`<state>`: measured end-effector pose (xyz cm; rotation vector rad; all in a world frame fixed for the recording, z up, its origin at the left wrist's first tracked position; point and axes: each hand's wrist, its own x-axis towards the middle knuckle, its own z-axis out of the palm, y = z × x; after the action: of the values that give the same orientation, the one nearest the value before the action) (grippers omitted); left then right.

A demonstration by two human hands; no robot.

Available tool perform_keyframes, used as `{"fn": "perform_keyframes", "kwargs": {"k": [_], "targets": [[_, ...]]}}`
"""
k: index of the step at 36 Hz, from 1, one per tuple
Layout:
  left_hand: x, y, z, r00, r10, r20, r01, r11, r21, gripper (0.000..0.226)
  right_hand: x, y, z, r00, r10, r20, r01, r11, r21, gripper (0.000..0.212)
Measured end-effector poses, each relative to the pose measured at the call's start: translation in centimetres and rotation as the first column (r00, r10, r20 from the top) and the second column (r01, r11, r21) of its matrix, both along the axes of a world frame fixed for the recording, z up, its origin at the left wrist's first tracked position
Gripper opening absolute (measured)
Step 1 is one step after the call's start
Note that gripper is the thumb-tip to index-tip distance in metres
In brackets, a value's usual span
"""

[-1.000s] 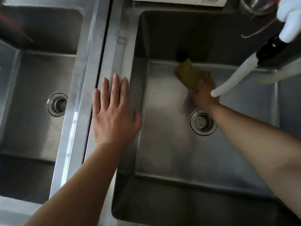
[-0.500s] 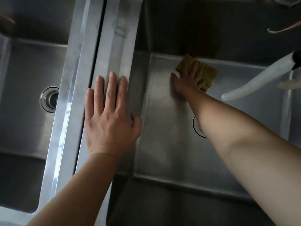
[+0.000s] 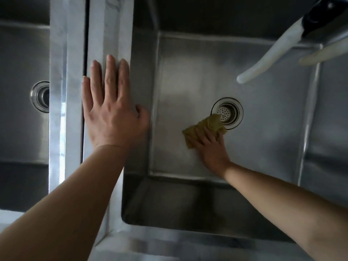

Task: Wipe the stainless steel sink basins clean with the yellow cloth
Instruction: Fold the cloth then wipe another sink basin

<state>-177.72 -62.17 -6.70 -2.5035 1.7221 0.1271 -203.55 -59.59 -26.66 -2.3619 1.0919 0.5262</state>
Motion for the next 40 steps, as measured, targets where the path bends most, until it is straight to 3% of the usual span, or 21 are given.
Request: {"fn": "perform_keyframes", "kwargs": {"k": [3, 6, 9, 12, 14, 16, 18, 20, 21, 22, 24, 26, 33, 34, 37, 40], "targets": [[-0.1, 0.0, 0.1, 1.000, 0.012, 0.000, -0.012, 1.000, -0.001, 0.088, -1.6, 1.7, 1.1, 0.988, 0.149, 0.048, -0.146, 0.987, -0.059, 0.051], [-0.1, 0.0, 0.1, 1.000, 0.018, 0.003, -0.018, 1.000, -0.012, 0.088, -3.1, 2.7, 1.7, 0.959, 0.282, -0.011, -0.282, 0.958, -0.053, 0.050], [-0.2, -0.1, 0.1, 1.000, 0.019, 0.006, -0.019, 1.000, -0.020, 0.088, -3.8, 2.6, 2.6, 0.945, 0.308, -0.110, -0.299, 0.950, 0.095, 0.055], [-0.1, -0.1, 0.2, 1.000, 0.023, 0.001, -0.023, 1.000, -0.005, 0.089, -4.0, 2.4, 3.2, 0.944, 0.314, -0.098, -0.275, 0.918, 0.287, 0.041], [-0.1, -0.1, 0.3, 1.000, 0.019, 0.004, -0.019, 1.000, 0.015, 0.089, -3.7, 2.1, 3.7, 0.974, 0.209, -0.085, -0.144, 0.867, 0.477, 0.042], [-0.1, -0.1, 0.4, 1.000, 0.015, 0.009, -0.015, 1.000, 0.024, 0.088, -2.7, 1.2, 4.4, 0.989, -0.080, -0.124, 0.141, 0.756, 0.639, 0.042], [0.0, -0.1, 0.3, 1.000, 0.009, 0.015, -0.010, 1.000, 0.027, 0.088, -1.3, -0.4, 4.7, 0.899, -0.403, -0.174, 0.394, 0.565, 0.725, 0.035], [0.0, -0.1, 0.2, 1.000, 0.006, 0.019, -0.006, 1.000, 0.027, 0.088, 0.2, -2.9, 5.0, 0.753, -0.631, -0.189, 0.531, 0.411, 0.741, 0.031], [0.1, -0.1, 0.1, 1.000, 0.006, 0.018, -0.006, 1.000, 0.024, 0.088, 1.3, -4.6, 5.4, 0.696, -0.701, -0.152, 0.555, 0.392, 0.733, 0.030], [0.1, -0.1, 0.1, 1.000, 0.005, 0.017, -0.005, 1.000, 0.022, 0.089, 2.4, -6.4, 5.6, 0.671, -0.738, -0.071, 0.561, 0.442, 0.700, 0.029], [0.2, -0.1, 0.0, 1.000, 0.001, 0.022, -0.001, 1.000, 0.024, 0.090, 4.4, -9.8, 5.4, 0.703, -0.703, 0.109, 0.563, 0.643, 0.519, 0.030], [0.2, -0.1, 0.0, 1.000, -0.003, 0.023, 0.002, 1.000, 0.031, 0.091, 6.9, -13.2, 5.5, 0.713, -0.658, 0.242, 0.577, 0.747, 0.331, 0.035], [0.1, -0.2, -0.1, 0.999, 0.015, 0.028, -0.016, 1.000, 0.018, 0.092, 16.9, -22.2, 2.7, 0.547, -0.676, 0.493, 0.651, 0.714, 0.257, 0.064], [0.1, -0.2, -0.1, 0.999, 0.015, 0.030, -0.016, 1.000, 0.009, 0.091, 18.2, -23.0, 2.5, 0.578, -0.669, 0.467, 0.646, 0.725, 0.239, 0.067], [0.1, -0.2, -0.2, 0.999, 0.014, 0.032, -0.013, 1.000, -0.019, 0.089, 20.8, -24.9, 0.4, 0.797, -0.539, 0.273, 0.512, 0.842, 0.168, 0.074], [0.1, -0.2, -0.3, 1.000, 0.013, 0.025, -0.012, 0.999, -0.030, 0.088, 21.7, -26.1, -2.1, 0.920, -0.361, 0.151, 0.336, 0.927, 0.168, 0.081]]}}
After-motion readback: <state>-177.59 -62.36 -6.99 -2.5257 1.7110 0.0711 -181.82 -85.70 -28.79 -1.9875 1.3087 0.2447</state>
